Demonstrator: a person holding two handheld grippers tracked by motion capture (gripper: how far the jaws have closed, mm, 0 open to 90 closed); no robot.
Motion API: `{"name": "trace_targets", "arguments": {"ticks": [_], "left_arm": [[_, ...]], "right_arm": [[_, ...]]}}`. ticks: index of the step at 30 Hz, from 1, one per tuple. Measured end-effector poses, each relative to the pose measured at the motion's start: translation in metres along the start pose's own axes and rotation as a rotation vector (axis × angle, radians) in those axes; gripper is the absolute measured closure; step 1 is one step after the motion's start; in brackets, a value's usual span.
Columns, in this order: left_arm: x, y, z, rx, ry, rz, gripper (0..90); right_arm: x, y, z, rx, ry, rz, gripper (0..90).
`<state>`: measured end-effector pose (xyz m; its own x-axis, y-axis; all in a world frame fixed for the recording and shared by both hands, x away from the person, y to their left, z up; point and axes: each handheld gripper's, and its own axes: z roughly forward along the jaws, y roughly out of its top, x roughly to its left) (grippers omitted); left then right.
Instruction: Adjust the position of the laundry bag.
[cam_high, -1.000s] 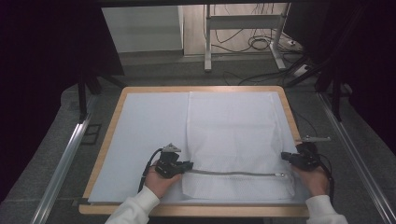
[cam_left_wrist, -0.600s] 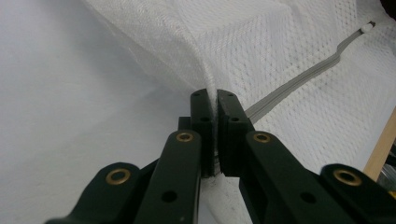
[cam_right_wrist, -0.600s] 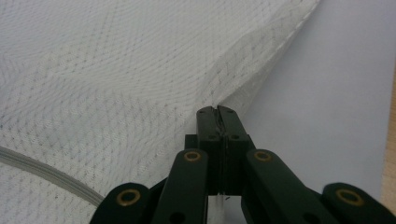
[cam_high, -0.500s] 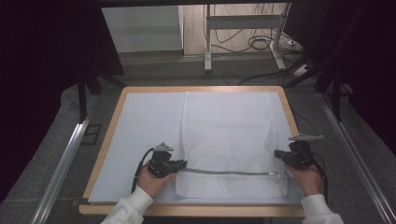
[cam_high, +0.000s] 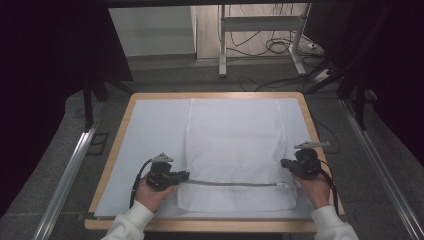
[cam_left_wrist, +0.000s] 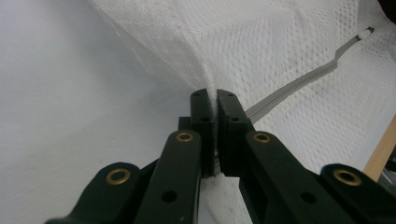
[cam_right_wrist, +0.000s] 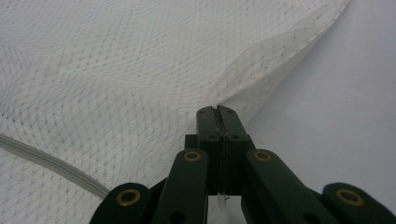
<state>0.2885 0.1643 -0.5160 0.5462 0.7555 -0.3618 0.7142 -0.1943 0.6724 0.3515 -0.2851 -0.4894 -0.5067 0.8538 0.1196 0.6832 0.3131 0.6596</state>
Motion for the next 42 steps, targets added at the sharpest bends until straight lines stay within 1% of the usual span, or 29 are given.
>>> {"name": "trace_targets", "arguments": {"ticks": [4,6,8,9,10,13,14,15,19,22,26,29,34,42], "left_arm": [[0.01,-0.005,-0.008,-0.001,0.012,-0.016,87.8],[0.015,-0.008,-0.012,-0.002,0.019,-0.022,87.8],[0.021,-0.012,-0.019,-0.003,0.022,-0.032,87.8],[0.021,-0.012,-0.019,-0.003,0.022,-0.032,87.8],[0.024,-0.014,-0.022,-0.003,0.026,-0.033,87.8],[0.029,-0.018,-0.027,-0.003,0.035,-0.035,87.8],[0.033,-0.02,-0.03,-0.005,0.038,-0.041,87.7],[0.033,-0.02,-0.03,-0.005,0.038,-0.041,87.7],[0.04,-0.022,-0.033,-0.006,0.038,-0.055,87.6],[0.042,-0.023,-0.034,-0.004,0.037,-0.06,87.6],[0.043,-0.026,-0.033,0.01,0.043,-0.061,87.5],[0.043,-0.027,-0.034,0.015,0.051,-0.059,87.5],[0.048,-0.028,-0.033,0.02,0.058,-0.066,87.3],[0.048,-0.028,-0.033,0.023,0.062,-0.063,87.0]], "right_arm": [[0.009,0.005,0.01,0.006,0.015,-0.016,88.6],[0.011,0.006,0.011,0.008,0.016,-0.019,88.6],[0.015,0.008,0.014,0.009,0.022,-0.026,88.6],[0.015,0.008,0.014,0.009,0.022,-0.026,88.6],[0.02,0.009,0.016,0.007,0.028,-0.032,88.6],[0.023,0.01,0.017,0.006,0.037,-0.034,88.6],[0.027,0.011,0.019,0.007,0.047,-0.042,88.6],[0.029,0.011,0.019,0.009,0.05,-0.046,88.6],[0.032,0.011,0.021,0.011,0.055,-0.056,88.6],[0.032,0.009,0.021,0.017,0.062,-0.048,88.6],[0.031,0.006,0.023,0.028,0.064,-0.042,88.6],[0.032,0.004,0.025,0.035,0.071,-0.043,88.6],[0.031,0.002,0.026,0.041,0.076,-0.045,88.6],[0.03,0.001,0.029,0.047,0.069,-0.041,88.5]]}}
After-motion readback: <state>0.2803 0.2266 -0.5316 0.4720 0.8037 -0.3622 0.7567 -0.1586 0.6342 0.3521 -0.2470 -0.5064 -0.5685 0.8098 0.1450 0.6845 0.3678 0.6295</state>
